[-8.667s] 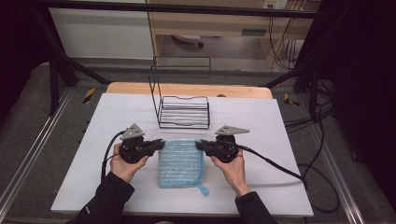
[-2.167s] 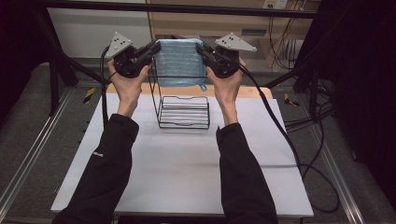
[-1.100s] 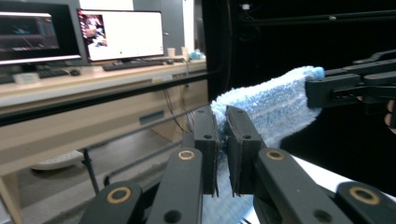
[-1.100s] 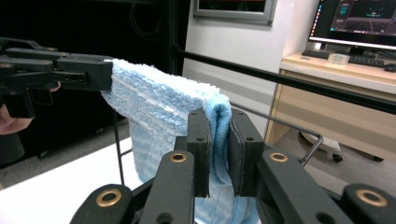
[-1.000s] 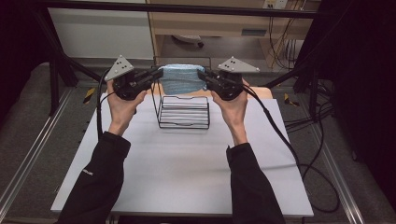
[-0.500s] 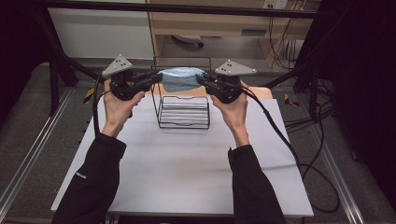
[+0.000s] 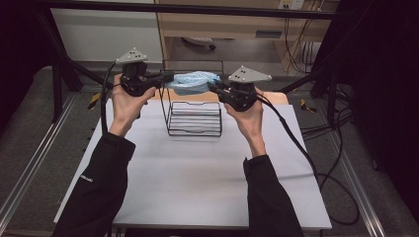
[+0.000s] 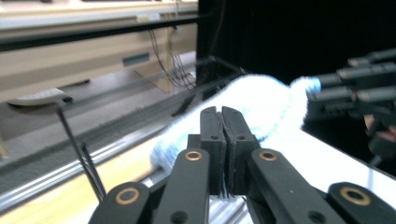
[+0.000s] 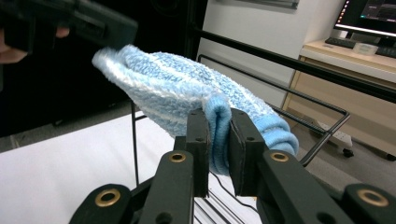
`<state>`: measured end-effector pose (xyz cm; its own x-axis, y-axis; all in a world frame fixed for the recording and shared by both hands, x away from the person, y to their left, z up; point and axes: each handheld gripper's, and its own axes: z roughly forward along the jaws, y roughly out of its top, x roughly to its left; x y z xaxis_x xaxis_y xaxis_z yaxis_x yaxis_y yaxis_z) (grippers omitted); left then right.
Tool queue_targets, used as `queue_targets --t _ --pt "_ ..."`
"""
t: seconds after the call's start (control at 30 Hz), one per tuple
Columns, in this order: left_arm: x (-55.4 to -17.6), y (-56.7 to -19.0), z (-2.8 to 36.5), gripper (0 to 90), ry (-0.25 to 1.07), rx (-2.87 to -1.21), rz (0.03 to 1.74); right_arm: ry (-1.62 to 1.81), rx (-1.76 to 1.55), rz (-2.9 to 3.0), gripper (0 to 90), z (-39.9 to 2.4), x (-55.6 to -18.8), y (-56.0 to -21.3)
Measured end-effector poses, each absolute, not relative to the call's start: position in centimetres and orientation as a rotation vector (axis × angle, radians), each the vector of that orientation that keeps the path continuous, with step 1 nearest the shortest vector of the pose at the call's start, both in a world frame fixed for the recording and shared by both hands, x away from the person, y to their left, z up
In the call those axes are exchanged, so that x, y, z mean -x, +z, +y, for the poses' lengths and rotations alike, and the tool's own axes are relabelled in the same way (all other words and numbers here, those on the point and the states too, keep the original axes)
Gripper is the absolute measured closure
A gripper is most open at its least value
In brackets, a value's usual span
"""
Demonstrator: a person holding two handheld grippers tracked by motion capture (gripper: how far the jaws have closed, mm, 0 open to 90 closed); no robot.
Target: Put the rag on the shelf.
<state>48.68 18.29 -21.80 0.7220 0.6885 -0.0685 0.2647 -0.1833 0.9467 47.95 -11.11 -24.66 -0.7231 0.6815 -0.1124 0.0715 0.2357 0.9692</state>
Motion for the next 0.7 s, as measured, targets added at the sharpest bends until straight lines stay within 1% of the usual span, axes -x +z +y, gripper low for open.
queue_targets --t 0.23,0.33,0.4,0.5,0.6,0.7 --pt "-48.6 -23.6 18.4 89.8 0.432 -1.801 0.751 1.522 -0.698 2.002 75.7 -11.0 -48.0 -24.7" --pt "-48.7 -24.1 18.2 90.0 0.445 -1.809 0.749 1.545 -0.715 2.007 69.8 -11.0 -47.9 -24.6" --pt "-48.7 -24.4 18.0 90.0 0.456 -1.814 0.747 1.562 -0.724 2.006 63.3 -11.2 -47.7 -24.4" --pt "-48.8 -24.7 17.8 90.0 0.477 -1.825 0.738 1.601 -0.739 1.982 56.8 -11.6 -47.4 -23.9" --pt "-48.8 -24.9 17.7 90.0 0.493 -1.838 0.735 1.628 -0.758 1.96 54.2 -11.7 -47.2 -23.4" --pt "-48.9 -25.1 17.6 90.0 0.507 -1.854 0.735 1.652 -0.756 1.939 54.3 -11.6 -47.0 -22.7"
